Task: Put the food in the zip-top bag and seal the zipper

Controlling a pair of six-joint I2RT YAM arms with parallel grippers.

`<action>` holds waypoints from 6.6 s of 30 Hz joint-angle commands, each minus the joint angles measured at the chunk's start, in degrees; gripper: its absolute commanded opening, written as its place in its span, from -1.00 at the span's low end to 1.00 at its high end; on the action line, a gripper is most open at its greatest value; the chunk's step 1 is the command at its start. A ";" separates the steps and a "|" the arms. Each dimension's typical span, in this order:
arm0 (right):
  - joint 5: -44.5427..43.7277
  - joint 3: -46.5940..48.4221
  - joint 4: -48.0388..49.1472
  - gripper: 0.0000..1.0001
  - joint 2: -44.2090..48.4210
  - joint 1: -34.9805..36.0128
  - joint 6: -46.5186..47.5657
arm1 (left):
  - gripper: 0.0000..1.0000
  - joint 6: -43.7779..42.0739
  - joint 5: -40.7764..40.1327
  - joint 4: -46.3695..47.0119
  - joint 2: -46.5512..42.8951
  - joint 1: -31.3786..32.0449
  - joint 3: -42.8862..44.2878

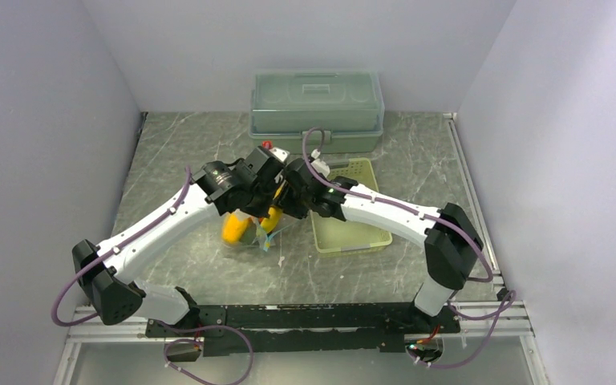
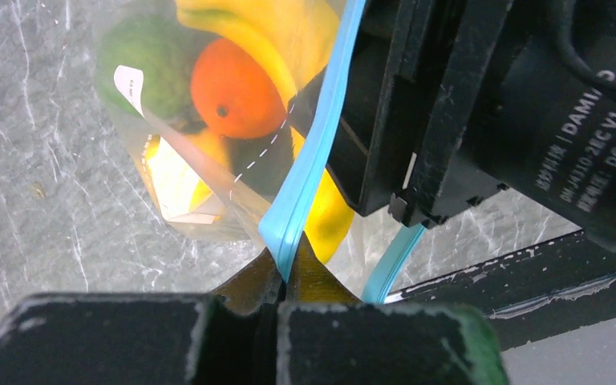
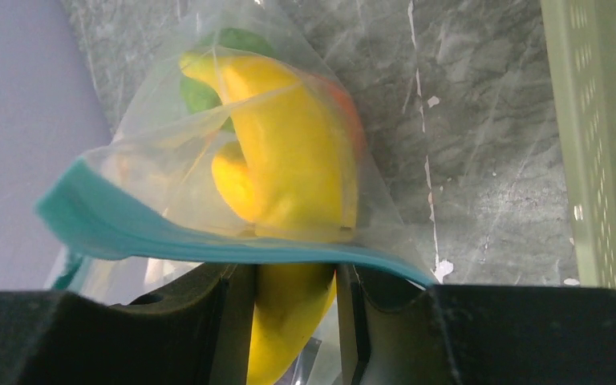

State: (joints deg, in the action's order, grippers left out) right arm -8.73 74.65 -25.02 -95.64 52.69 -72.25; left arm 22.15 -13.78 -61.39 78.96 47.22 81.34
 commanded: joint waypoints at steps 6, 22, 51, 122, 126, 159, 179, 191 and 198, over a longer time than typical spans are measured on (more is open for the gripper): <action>-1.24 1.76 4.48 -0.04 1.05 0.57 2.49 | -1.00 0.06 -0.78 -0.16 -0.35 0.31 2.23; -1.99 -2.54 3.46 0.24 12.46 0.84 8.73 | -1.00 -0.48 -3.71 -1.10 -0.61 -0.06 2.67; 11.83 -10.87 3.85 0.30 37.70 0.75 63.39 | -1.00 -12.99 10.88 -3.33 -5.45 -0.21 7.00; 46.51 -15.72 20.28 -0.67 35.65 4.00 101.43 | -1.00 -21.22 32.50 -9.23 -11.15 -0.38 17.09; 45.18 -16.41 21.39 -1.00 36.74 4.17 101.63 | -1.00 -21.06 31.57 -9.54 -11.18 -0.37 16.80; 22.10 -6.74 10.64 -1.00 36.82 4.27 89.88 | 0.42 7.93 17.77 2.42 -19.47 -0.38 8.49; 4.20 -13.31 34.49 -1.00 31.06 13.34 96.41 | 0.64 40.42 12.39 13.08 -25.50 -0.38 -1.87; 3.57 -18.79 45.60 -1.00 29.17 15.23 102.11 | 0.89 48.57 2.34 5.89 -24.74 -1.46 -0.51; 6.40 -24.02 50.80 -1.00 31.33 16.40 104.23 | 0.90 48.29 5.51 7.13 -22.82 -3.92 -1.83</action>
State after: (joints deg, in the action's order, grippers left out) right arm -4.27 51.62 16.53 -67.20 68.03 29.71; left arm 68.86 -8.75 -54.83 55.20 44.71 79.44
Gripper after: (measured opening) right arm 0.021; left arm 0.950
